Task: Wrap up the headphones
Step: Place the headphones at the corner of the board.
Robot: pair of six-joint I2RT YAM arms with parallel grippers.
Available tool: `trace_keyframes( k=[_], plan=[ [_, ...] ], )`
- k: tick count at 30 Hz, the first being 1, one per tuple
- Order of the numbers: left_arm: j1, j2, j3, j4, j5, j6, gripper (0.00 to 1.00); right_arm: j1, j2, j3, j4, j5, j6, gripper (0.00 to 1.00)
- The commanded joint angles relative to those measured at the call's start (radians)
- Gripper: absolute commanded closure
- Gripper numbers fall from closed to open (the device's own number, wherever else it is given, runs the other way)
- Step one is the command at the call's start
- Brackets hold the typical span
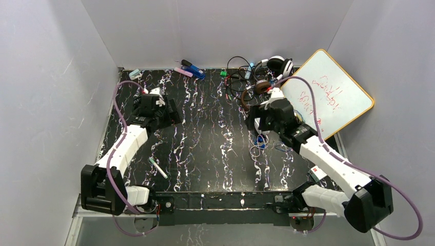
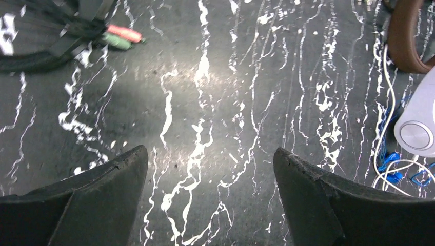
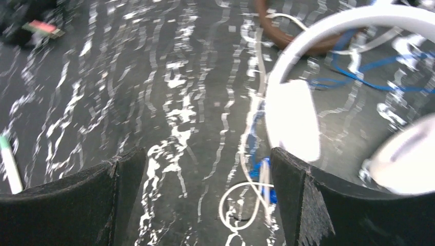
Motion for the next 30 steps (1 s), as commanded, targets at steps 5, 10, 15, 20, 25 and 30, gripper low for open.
trace_keyframes(
  k=[5, 10, 15, 20, 25, 30],
  plan=[
    [-0.065, 0.100, 0.028, 0.150, -0.013, 0.086, 0.12, -0.184, 0.070, 0.066, -0.088, 0.075, 0.085, 0.01],
    [-0.063, 0.251, 0.126, 0.147, -0.106, 0.122, 0.12, -0.191, 0.141, 0.103, -0.081, 0.079, 0.072, 0.01],
    [-0.059, 0.401, 0.238, 0.101, -0.132, 0.147, 0.13, -0.191, 0.164, 0.115, -0.064, 0.089, 0.045, 0.01],
    [-0.057, 0.475, 0.310, 0.094, -0.105, 0.192, 0.26, -0.192, 0.190, 0.107, -0.057, 0.104, 0.033, 0.01],
    [-0.042, 0.576, 0.412, 0.053, -0.093, 0.189, 0.45, -0.191, 0.234, 0.103, -0.035, 0.109, 0.018, 0.01],
    [-0.009, 0.664, 0.491, -0.002, -0.118, 0.175, 0.53, -0.192, 0.300, 0.143, -0.043, 0.082, -0.001, 0.01]
  ],
)
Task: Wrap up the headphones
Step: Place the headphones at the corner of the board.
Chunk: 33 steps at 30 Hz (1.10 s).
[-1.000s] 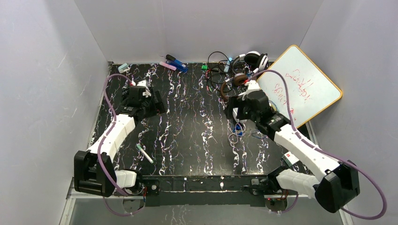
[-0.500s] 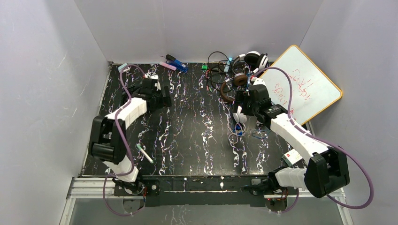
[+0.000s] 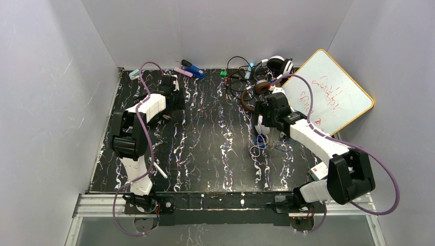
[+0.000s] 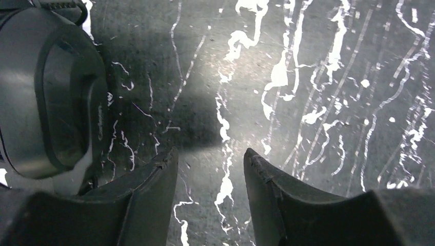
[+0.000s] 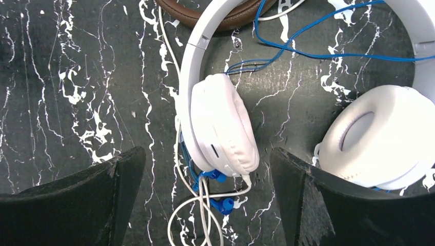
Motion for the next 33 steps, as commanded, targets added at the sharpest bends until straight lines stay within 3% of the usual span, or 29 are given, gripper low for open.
trace_keyframes(
  k=[1, 7, 14, 19, 24, 26, 29, 33],
  plan=[
    [0.049, 0.065, 0.080, -0.101, -0.016, -0.005, 0.52, -0.003, 0.050, 0.082, 0.027, -0.017, -0.029, 0.01],
    [0.100, 0.132, 0.108, -0.159, -0.047, -0.032, 0.52, -0.003, 0.075, 0.098, 0.022, -0.030, -0.039, 0.01],
    [0.181, 0.076, 0.067, -0.148, -0.096, -0.082, 0.52, -0.002, 0.135, 0.120, 0.013, -0.050, -0.067, 0.01],
    [0.156, 0.000, 0.013, -0.076, 0.108, -0.131, 0.50, -0.001, 0.206, 0.166, -0.014, -0.102, -0.078, 0.01],
    [0.079, -0.130, -0.010, -0.117, 0.149, -0.141, 0.37, 0.001, 0.267, 0.208, -0.084, -0.016, -0.083, 0.02],
    [0.076, -0.187, -0.027, -0.150, 0.167, -0.150, 0.30, 0.003, 0.287, 0.208, -0.101, 0.034, -0.085, 0.06],
    [0.075, -0.286, -0.076, -0.199, 0.124, -0.155, 0.06, 0.008, 0.306, 0.196, -0.100, 0.056, -0.085, 0.20],
    [0.076, -0.401, -0.118, -0.236, 0.019, -0.147, 0.02, 0.010, 0.311, 0.195, -0.095, 0.014, -0.086, 0.41]
  ],
)
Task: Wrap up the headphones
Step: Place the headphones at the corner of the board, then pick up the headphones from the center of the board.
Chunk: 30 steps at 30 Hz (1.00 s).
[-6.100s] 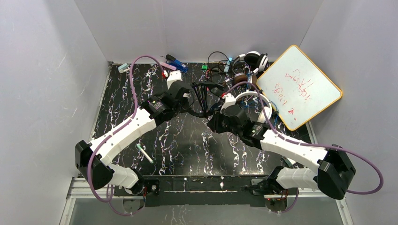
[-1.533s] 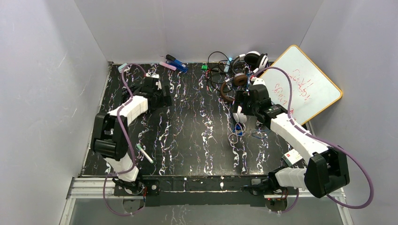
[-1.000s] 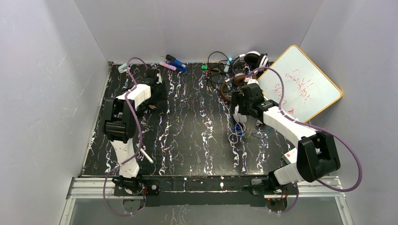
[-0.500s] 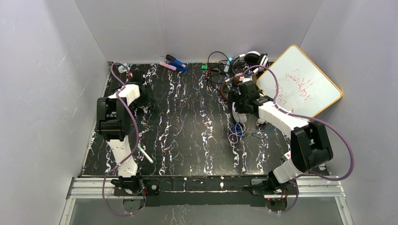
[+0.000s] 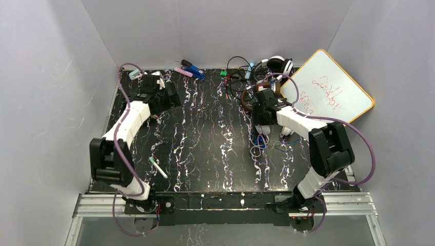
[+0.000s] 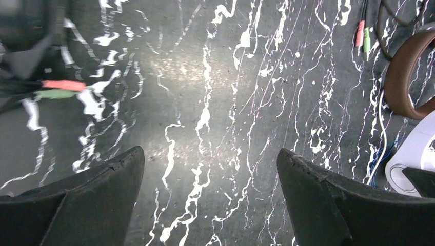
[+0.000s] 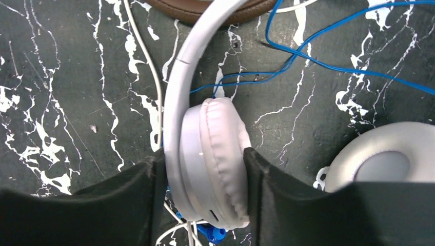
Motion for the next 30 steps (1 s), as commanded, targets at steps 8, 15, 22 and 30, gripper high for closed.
trace_keyframes(
  k=[8, 15, 22, 30],
  plan=[
    [0.018, -0.115, -0.088, -0.089, -0.004, -0.021, 0.02, 0.011, -0.129, 0.041, -0.027, -0.001, -0.038, 0.62],
    [-0.016, -0.145, -0.111, -0.026, 0.211, 0.008, 0.02, 0.014, -0.342, 0.157, -0.103, 0.069, -0.088, 0.61],
    [-0.076, -0.213, -0.129, 0.066, 0.329, -0.021, 0.04, 0.020, -0.392, 0.486, -0.187, -0.323, -0.118, 0.69],
    [-0.089, -0.330, -0.044, -0.037, 0.118, -0.084, 0.06, 0.199, -0.314, 0.538, -0.141, -0.741, -0.151, 0.70]
  ],
)
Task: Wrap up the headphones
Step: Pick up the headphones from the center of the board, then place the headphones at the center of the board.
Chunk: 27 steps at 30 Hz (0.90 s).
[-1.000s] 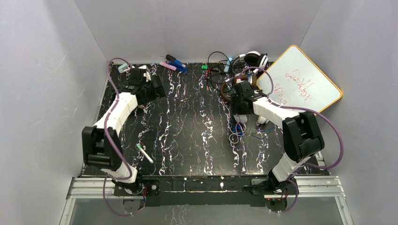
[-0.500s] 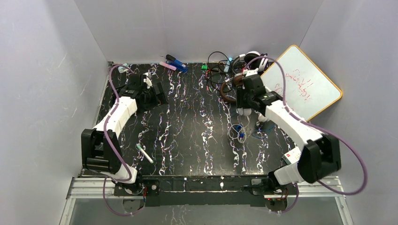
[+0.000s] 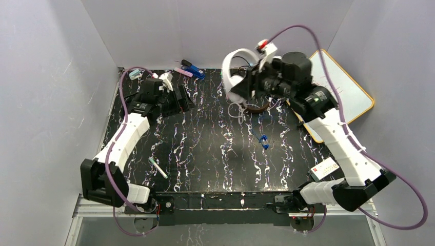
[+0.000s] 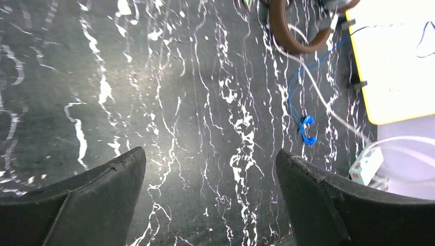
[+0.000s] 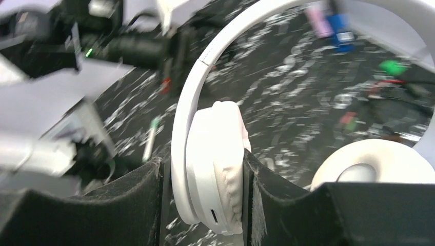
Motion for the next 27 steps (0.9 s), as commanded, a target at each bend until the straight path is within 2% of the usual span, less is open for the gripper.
trace_keyframes(
  k=[1, 5, 8, 14, 16, 18, 20, 21, 23, 27],
  plan=[
    [0.003, -0.113, 0.086, -0.118, -0.183, -0.044, 0.06, 0.104, 0.046, -0.052, 0.043, -0.238, -0.055, 0.70],
    [0.003, -0.147, 0.120, -0.228, -0.305, -0.047, 0.04, 0.148, 0.064, -0.201, 0.126, -0.259, -0.029, 0.69],
    [0.003, -0.159, 0.108, -0.269, -0.312, -0.033, 0.04, 0.194, 0.080, -0.297, 0.178, -0.308, -0.029, 0.69],
    [0.003, -0.183, 0.030, -0.270, -0.181, -0.029, 0.04, 0.329, 0.151, -0.453, 0.263, -0.325, -0.094, 0.67],
    [0.003, -0.183, 0.012, -0.281, -0.152, -0.027, 0.04, 0.366, 0.178, -0.495, 0.300, -0.310, -0.111, 0.63],
    [0.003, -0.180, -0.009, -0.292, -0.135, -0.018, 0.05, 0.405, 0.209, -0.518, 0.317, -0.285, -0.131, 0.52],
    [0.004, -0.171, -0.027, -0.303, -0.109, 0.002, 0.05, 0.427, 0.235, -0.523, 0.328, -0.269, -0.132, 0.26],
    [0.004, -0.164, -0.036, -0.306, -0.082, 0.021, 0.06, 0.427, 0.240, -0.524, 0.336, -0.264, -0.124, 0.18],
    [0.003, -0.149, -0.054, -0.310, -0.036, 0.056, 0.07, 0.428, 0.222, -0.541, 0.374, -0.220, -0.094, 0.11],
    [0.003, -0.141, -0.116, -0.295, -0.064, 0.075, 0.07, 0.427, 0.145, -0.605, 0.456, -0.093, -0.065, 0.07]
  ],
)
